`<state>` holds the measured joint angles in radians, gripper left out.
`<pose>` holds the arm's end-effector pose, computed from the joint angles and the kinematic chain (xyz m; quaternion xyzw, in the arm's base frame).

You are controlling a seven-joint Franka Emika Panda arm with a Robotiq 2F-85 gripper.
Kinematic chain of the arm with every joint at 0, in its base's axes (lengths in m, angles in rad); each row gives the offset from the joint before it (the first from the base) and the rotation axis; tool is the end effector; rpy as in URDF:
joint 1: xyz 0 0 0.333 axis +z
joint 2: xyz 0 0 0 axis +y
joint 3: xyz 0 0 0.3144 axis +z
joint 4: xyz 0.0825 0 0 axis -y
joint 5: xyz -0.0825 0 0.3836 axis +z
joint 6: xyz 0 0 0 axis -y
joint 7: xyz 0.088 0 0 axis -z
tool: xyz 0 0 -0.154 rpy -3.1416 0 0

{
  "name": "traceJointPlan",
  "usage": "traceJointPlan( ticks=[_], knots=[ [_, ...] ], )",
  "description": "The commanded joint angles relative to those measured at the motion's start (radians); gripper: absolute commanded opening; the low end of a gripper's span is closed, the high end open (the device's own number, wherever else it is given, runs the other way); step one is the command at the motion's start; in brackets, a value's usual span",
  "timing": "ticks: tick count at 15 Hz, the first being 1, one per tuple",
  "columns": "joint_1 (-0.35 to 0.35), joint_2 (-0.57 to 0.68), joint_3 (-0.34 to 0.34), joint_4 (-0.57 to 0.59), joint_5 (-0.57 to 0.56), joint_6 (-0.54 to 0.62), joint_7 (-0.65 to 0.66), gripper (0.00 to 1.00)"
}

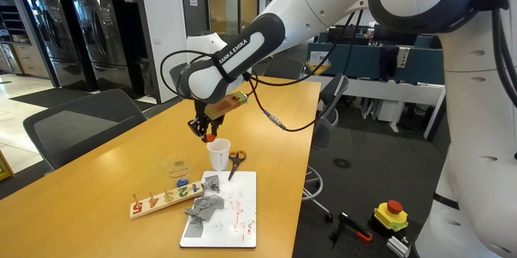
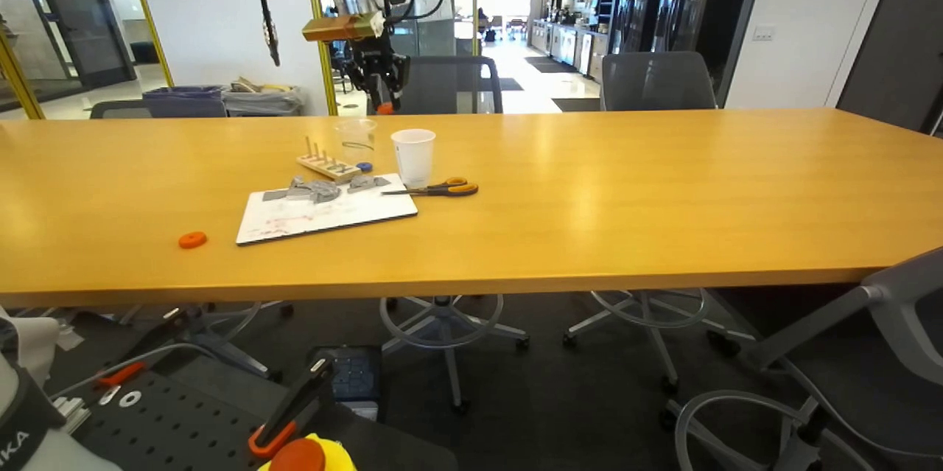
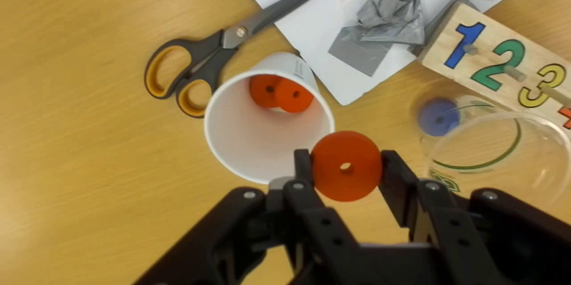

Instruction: Put the orange rings inside the white cup, place the blue ring in the clear cup

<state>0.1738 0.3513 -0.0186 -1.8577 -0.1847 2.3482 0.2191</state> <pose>0.6454 0.0926 0.2980 0.9945 0.0290 0.0815 0.0591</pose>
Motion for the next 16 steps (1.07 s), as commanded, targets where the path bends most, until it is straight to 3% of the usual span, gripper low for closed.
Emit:
traceJointPlan(
  ticks=[1,12,13,16],
  knots=[
    [-0.014,0.001,-0.014,-0.028,-0.023,0.029,0.057,0.17],
    [-0.017,0.047,-0.051,-0.02,-0.031,0.085,0.148,0.17],
    [-0.018,0.048,-0.054,-0.02,-0.03,0.085,0.155,0.62],
    [-0.018,0.037,-0.056,-0.031,-0.028,0.084,0.148,0.81]
  ],
)
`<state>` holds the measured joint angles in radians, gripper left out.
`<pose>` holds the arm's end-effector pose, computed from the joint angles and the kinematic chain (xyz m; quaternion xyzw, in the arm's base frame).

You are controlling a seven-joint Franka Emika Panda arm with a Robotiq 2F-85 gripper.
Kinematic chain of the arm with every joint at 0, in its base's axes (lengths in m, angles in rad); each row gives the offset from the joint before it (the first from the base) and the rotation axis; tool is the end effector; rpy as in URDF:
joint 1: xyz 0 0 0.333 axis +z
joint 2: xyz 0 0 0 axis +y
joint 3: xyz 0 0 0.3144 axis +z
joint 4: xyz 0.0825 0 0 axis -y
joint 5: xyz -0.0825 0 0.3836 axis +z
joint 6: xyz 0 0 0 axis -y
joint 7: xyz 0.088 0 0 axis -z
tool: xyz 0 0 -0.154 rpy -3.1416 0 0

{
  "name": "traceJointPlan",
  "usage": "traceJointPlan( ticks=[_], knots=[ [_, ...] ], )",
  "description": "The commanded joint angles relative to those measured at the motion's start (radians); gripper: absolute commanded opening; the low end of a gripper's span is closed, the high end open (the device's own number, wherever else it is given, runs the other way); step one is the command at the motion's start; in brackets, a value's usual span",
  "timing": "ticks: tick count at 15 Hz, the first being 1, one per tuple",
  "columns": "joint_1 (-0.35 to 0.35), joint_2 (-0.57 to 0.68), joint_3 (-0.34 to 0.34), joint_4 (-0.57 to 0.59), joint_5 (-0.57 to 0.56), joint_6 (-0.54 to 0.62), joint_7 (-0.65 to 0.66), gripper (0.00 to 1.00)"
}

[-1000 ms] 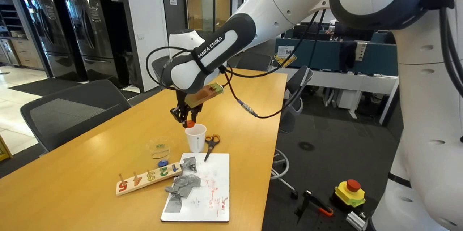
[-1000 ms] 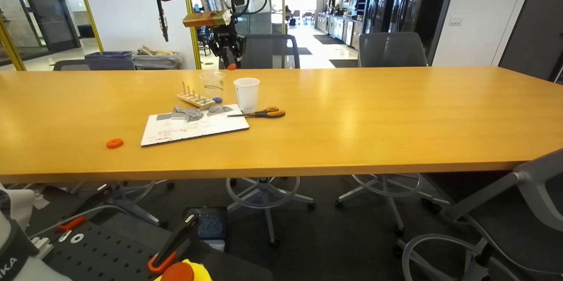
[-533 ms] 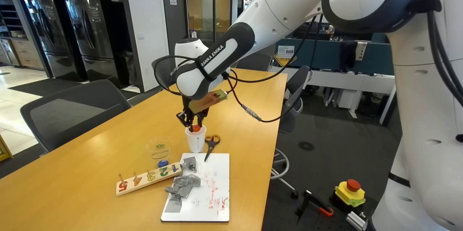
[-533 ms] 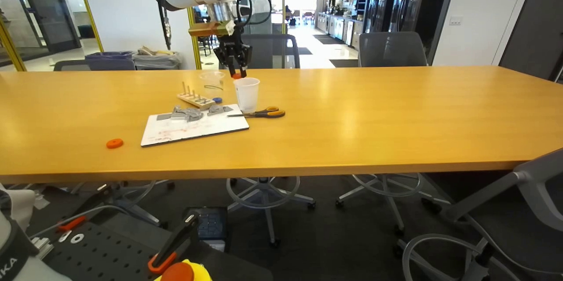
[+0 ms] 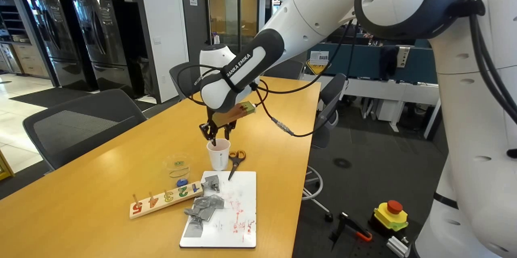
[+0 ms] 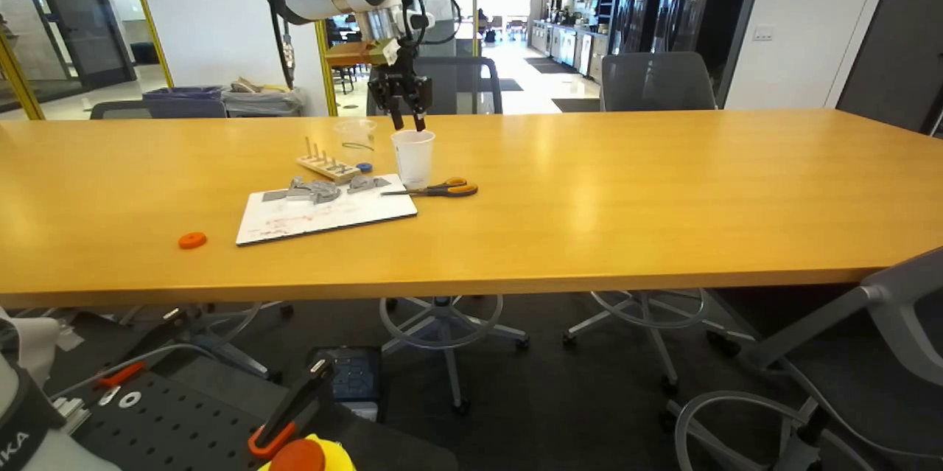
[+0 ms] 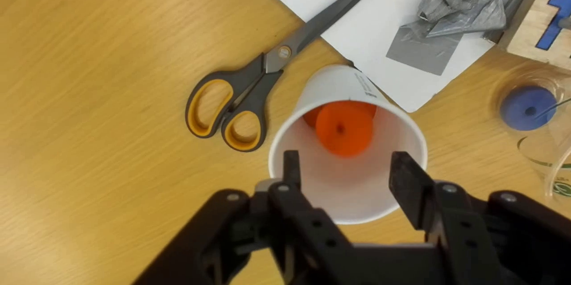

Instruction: Put the orange rings inside the white cup, place the blue ring in the clear cup

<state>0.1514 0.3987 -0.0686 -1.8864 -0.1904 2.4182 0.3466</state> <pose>0.6483 0.0486 0.2620 0.9927 -0.0607 0.0816 0.0647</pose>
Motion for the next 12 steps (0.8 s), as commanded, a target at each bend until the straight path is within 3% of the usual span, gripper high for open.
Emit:
traceJointPlan(
  ticks=[1,2,3,6,12],
  knots=[
    [0.007,-0.024,-0.003,-0.014,-0.023,0.015,0.015,0.88],
    [0.007,-0.038,0.003,-0.027,-0.021,0.014,0.003,0.97],
    [0.008,-0.052,0.008,-0.04,-0.02,0.013,-0.006,1.0],
    [0.012,-0.138,0.037,-0.13,-0.017,0.006,-0.056,1.0],
    [0.009,-0.397,0.156,-0.434,0.076,-0.029,-0.227,1.0]
  ],
)
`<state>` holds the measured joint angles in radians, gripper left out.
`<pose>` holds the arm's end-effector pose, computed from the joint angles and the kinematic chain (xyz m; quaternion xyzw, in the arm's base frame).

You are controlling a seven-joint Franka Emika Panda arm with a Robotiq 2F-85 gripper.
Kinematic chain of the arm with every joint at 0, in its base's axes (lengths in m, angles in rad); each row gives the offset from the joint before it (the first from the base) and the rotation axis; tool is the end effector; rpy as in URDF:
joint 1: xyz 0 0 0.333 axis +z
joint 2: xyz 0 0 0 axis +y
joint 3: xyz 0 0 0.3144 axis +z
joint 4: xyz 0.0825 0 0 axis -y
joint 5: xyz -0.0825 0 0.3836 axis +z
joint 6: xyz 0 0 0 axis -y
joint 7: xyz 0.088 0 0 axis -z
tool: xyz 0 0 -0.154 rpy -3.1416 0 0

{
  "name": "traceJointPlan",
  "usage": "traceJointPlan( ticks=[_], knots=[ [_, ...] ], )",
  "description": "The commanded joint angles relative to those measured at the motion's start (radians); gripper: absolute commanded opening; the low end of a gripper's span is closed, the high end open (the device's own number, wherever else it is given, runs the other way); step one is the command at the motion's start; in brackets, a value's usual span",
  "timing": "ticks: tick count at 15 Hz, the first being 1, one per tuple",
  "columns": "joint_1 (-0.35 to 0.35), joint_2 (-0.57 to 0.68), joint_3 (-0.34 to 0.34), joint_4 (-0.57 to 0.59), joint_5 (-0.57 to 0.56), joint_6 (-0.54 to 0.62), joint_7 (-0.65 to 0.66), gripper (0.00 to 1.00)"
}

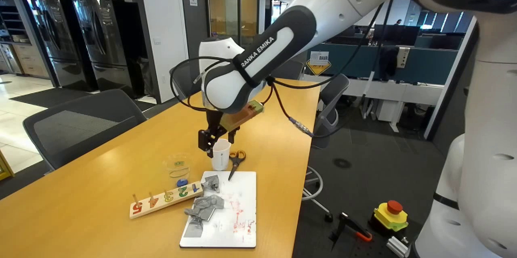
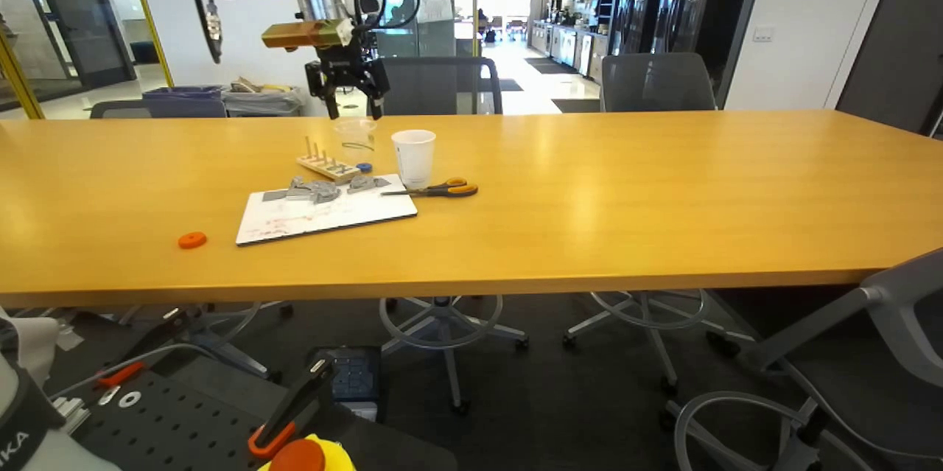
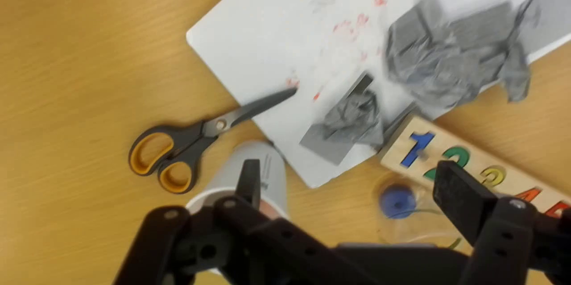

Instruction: Put the orange rings inside the white cup, place the blue ring in the clear cup

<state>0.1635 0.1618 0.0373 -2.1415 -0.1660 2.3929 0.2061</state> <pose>0.5640 0.1080 0.2897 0.9959 0.0551 0.0553 0.0459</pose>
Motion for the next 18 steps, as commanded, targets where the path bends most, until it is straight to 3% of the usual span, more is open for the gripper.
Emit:
traceJointPlan(
  ticks=[1,5,10,18],
  knots=[
    [0.003,-0.185,0.069,-0.216,0.073,-0.011,-0.108,1.0],
    [0.042,-0.245,0.143,-0.371,0.112,0.045,-0.106,1.0],
    [0.093,-0.217,0.215,-0.494,0.126,0.184,-0.046,1.0],
    [0.127,-0.16,0.261,-0.581,0.066,0.411,0.047,1.0]
  ],
)
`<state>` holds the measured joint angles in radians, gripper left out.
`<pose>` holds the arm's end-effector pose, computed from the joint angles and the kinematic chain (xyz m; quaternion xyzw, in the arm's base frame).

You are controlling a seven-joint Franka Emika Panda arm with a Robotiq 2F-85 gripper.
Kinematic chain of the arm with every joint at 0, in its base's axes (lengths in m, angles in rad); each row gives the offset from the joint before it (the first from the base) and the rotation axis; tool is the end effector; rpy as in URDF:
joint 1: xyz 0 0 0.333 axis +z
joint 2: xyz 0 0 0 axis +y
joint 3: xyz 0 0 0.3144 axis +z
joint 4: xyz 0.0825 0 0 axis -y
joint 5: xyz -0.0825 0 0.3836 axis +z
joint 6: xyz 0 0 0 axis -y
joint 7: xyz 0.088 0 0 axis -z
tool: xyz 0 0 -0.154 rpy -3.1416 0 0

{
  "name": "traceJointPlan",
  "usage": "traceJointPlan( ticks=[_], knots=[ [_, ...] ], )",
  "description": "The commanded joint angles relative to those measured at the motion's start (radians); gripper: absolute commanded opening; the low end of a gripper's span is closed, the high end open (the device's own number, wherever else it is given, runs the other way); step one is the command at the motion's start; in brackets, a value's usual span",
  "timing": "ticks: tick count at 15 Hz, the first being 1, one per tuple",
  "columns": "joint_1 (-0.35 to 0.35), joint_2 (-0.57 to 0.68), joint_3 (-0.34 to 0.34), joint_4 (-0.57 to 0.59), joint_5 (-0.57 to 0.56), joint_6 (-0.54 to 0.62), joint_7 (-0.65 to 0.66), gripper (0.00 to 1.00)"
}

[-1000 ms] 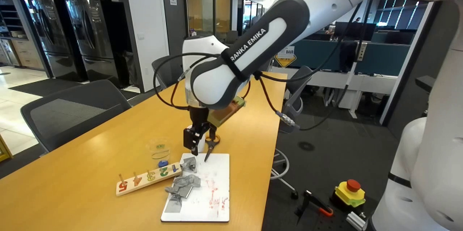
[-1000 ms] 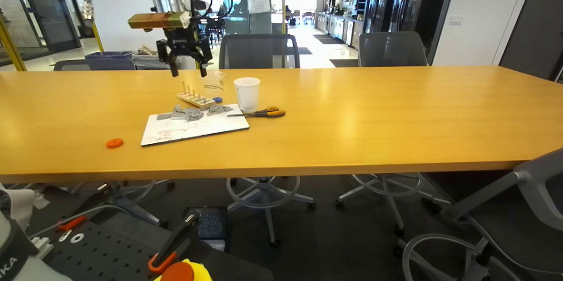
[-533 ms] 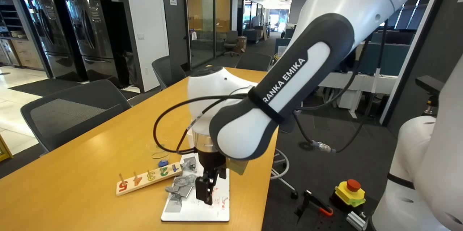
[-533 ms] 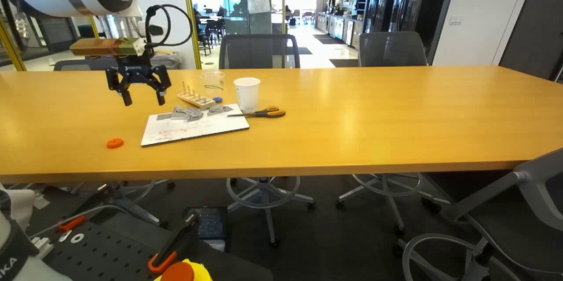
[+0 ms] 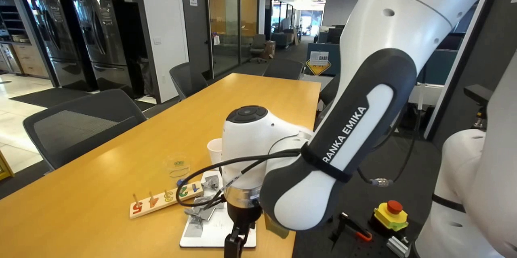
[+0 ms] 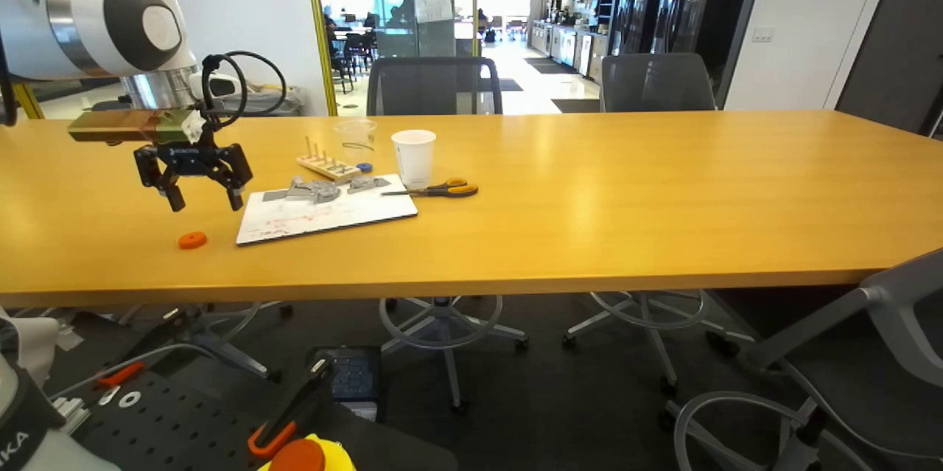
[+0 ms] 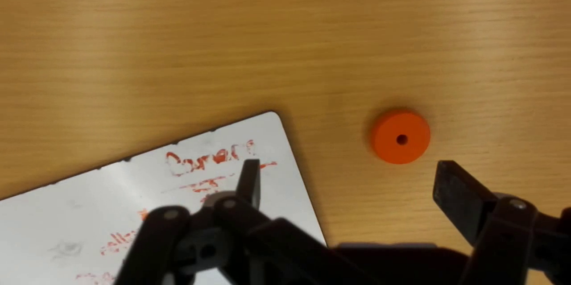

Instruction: Put the orange rings inside the white cup, place the blue ring in the clear cup

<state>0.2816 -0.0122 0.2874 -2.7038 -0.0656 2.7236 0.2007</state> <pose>0.3472 0.2228 0.1875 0.9770 0.2123 0.0204 0.0085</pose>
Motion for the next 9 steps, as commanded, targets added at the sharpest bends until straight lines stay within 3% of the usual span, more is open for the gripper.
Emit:
traceJointPlan(
  ticks=[1,9],
  knots=[
    [0.012,0.028,0.013,-0.019,-0.045,0.095,0.062,1.0],
    [0.042,0.113,0.011,-0.019,-0.102,0.169,0.099,1.0]
  ],
)
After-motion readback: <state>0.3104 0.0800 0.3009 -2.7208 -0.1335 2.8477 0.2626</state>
